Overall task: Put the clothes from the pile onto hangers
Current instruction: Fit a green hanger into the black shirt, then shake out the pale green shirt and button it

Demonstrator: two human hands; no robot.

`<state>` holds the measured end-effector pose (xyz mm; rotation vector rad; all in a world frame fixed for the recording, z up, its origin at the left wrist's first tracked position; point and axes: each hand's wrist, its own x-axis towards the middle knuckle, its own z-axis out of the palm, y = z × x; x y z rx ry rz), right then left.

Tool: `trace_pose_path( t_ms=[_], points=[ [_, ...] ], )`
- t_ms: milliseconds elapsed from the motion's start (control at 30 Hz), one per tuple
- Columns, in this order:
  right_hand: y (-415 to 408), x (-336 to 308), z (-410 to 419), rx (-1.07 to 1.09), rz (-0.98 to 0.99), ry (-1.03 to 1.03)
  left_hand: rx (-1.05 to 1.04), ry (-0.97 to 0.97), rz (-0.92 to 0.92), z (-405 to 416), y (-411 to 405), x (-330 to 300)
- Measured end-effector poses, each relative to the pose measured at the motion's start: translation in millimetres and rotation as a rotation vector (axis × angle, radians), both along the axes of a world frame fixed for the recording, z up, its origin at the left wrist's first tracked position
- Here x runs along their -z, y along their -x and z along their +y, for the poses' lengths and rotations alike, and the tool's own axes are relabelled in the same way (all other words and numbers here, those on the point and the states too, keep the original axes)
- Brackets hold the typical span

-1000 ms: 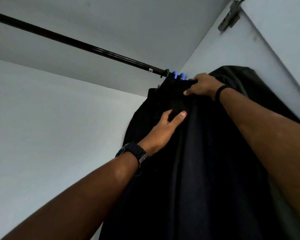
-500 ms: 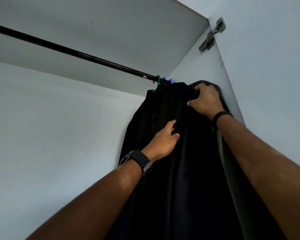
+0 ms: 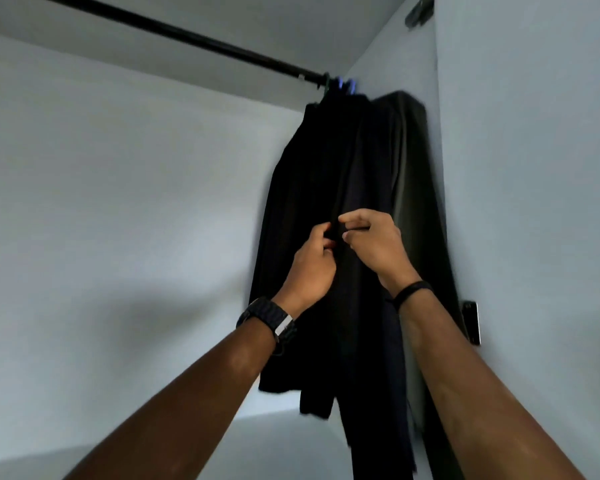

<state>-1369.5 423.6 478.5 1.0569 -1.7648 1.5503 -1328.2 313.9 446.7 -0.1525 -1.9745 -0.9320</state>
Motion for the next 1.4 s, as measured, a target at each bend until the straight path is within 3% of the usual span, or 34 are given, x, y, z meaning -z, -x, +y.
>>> trace_pose_path(
  t_ms=[133,267,567,733,1267,1400],
  points=[
    [-33.8,65.2,8.9,-0.214,-0.113,0.019,-0.110,0.016,-0.034,24.2,-55.3,70.4],
    [-78.5,144.6,3.7,-0.481,-0.230,-0.053,-0.251,-0.089,-0.051,41.9,-115.8,148.4],
    [-228.5,335.3,31.7,-0.995,-0.500,-0.529,-0.709,-0.602,-0.163,124.8,-303.9,339.3],
    [-347.9,408.2,66.6,-1.278,-0.578,-0.789,-1.097,-0.844,-0.213,199.1,-428.5,410.7],
    [-707.7,542.0,259.6,-1.805,-0.314,-1.439,-1.773,-1.302,-0.078,466.3,-738.4,518.0],
    [-771.5,577.3,300.2,-1.876,-0.202,-1.587,-1.894,-1.432,0.055,515.8,-787.3,542.9]
  ],
)
